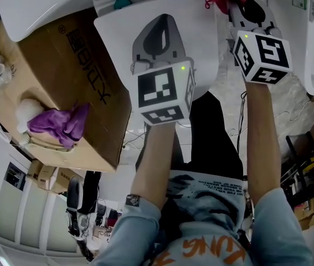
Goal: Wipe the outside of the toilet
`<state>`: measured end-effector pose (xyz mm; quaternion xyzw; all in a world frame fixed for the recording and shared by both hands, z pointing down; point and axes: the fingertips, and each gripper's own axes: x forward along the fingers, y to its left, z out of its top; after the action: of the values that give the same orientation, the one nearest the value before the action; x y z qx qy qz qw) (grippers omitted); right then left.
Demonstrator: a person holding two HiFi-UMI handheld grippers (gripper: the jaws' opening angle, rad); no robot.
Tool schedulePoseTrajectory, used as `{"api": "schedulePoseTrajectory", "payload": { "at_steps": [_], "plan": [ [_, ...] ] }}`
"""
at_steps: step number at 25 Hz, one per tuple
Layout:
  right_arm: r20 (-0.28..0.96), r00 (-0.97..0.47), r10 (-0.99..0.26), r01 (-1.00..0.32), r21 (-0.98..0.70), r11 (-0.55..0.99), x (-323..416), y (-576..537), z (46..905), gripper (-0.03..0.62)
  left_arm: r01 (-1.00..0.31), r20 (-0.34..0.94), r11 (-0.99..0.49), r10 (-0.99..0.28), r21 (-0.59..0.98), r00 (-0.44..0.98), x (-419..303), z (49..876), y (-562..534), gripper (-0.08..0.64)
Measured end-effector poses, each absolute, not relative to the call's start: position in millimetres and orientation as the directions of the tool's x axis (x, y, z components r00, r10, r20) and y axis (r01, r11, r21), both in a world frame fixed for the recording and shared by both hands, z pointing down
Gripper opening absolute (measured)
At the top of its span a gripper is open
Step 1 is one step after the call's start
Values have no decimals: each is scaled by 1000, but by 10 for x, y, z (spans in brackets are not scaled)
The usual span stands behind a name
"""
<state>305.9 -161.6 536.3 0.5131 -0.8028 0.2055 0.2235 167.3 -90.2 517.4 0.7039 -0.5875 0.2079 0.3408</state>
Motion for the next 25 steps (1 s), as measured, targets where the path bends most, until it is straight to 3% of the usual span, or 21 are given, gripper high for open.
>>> {"api": "schedulePoseTrajectory", "payload": {
  "at_steps": [11, 25],
  "plan": [
    [588, -446, -675, -874, -123, 470, 2080, -1168, 5323, 72, -978, 701, -97, -684, 185, 200, 863, 5175, -604, 25],
    [584, -642, -497, -676, -125, 726, 193, -1021, 5433, 71, -980, 734, 53, -670, 192, 108, -387, 5431, -356, 25]
  ]
}}
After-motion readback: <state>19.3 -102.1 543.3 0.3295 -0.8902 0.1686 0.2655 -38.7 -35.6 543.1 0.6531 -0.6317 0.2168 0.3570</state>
